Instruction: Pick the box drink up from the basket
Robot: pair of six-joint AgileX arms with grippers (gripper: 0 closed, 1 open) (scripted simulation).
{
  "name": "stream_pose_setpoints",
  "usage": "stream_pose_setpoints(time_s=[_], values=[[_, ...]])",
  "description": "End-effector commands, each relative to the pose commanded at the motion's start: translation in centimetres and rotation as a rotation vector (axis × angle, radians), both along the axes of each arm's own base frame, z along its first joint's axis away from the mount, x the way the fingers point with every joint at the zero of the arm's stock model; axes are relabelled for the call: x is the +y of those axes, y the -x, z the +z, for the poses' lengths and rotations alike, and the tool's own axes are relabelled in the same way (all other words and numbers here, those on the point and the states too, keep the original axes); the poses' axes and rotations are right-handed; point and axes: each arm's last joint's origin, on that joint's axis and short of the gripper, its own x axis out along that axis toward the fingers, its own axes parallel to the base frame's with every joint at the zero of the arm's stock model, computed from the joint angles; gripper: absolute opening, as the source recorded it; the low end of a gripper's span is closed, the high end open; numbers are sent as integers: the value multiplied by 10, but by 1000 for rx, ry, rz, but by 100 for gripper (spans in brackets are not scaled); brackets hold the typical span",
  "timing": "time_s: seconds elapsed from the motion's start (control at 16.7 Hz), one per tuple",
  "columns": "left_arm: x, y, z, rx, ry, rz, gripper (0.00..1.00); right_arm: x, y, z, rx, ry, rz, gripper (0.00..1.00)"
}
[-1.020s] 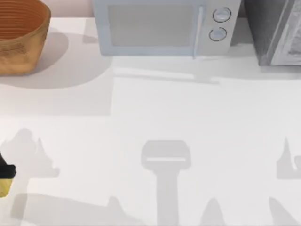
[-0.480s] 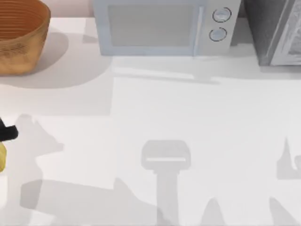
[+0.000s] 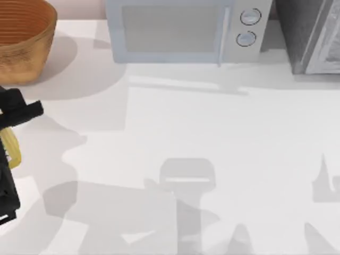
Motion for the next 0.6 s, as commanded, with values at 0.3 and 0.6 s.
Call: stream_pose_setpoints(time_s=[0.3, 0.6], values=[[-19, -11, -9, 11, -1, 74, 0, 0, 0, 0, 0, 0, 0, 100], [-18, -11, -10, 17, -6, 80, 0, 0, 0, 0, 0, 0, 0, 100]])
